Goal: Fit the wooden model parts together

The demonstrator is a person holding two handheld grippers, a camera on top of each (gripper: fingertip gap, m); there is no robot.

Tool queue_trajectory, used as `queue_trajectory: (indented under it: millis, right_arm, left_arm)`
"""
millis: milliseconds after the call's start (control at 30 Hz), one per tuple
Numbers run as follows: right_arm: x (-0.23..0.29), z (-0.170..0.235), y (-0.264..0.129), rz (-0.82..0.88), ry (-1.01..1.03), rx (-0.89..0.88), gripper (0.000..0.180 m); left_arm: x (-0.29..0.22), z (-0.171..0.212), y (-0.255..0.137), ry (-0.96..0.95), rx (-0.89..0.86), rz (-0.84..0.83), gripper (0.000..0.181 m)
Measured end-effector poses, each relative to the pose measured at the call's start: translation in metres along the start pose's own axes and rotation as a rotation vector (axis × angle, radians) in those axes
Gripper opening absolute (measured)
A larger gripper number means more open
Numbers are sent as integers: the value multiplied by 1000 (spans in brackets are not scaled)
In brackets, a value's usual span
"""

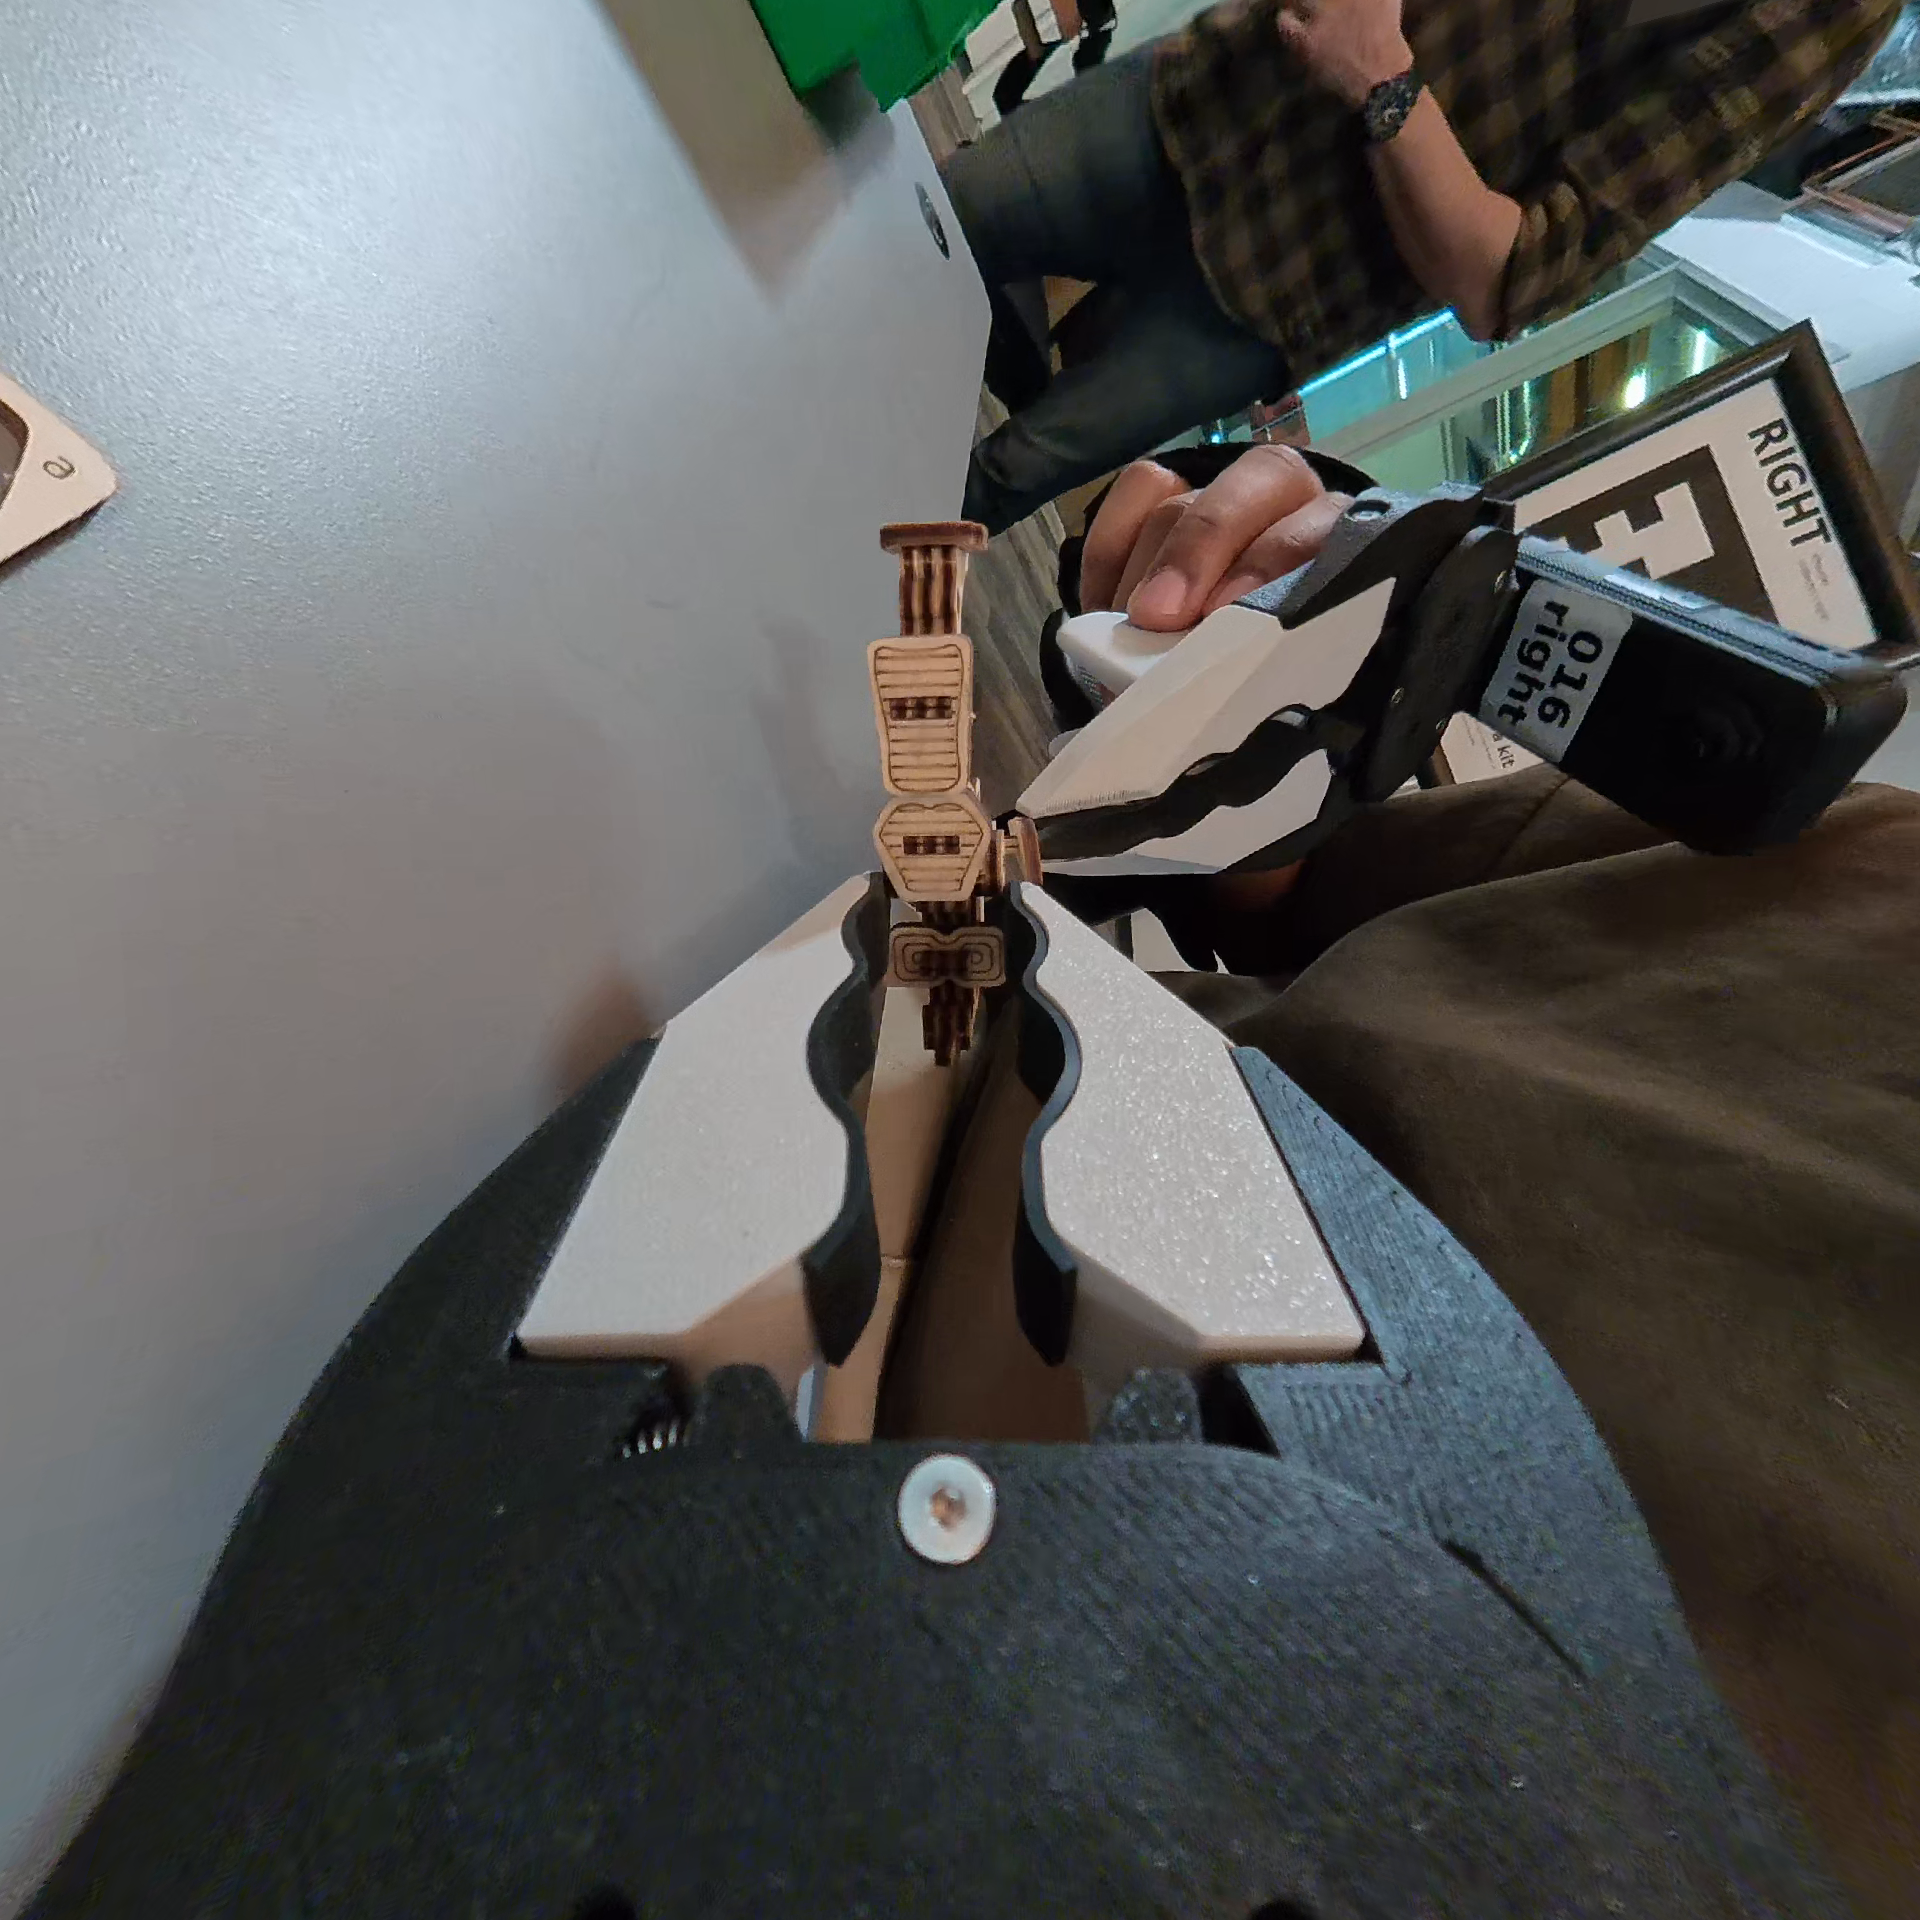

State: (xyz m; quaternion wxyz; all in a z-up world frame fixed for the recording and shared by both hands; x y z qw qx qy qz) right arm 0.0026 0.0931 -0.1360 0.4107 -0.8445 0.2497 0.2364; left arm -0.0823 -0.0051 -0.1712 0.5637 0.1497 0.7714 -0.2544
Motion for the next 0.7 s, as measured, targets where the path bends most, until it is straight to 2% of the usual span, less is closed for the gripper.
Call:
queue_trajectory:
  millis: [167, 467, 700]
  right_arm:
    - [-1, -2, -3, 27, -26, -5, 5]
    - [-29, 14, -23, 90, 265, -159, 5]
    - [-27, 18, -17, 88, 275, -120, 5]
  left_arm:
    - [0, 0, 0, 9, -8, -6, 18]
    - [0, -3, -3, -18, -31, 24, 18]
    - [0, -6, -5, -35, -54, 33, 18]
Point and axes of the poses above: each gripper's, where its closed fingertips meet, y out along the fingers, z out of its underside, x = y × z across the jaws, the point moved 7 cm from there along -y, back along the fingers, and after that the axes turned 13 degrees about -y, right-handed, at the moved point
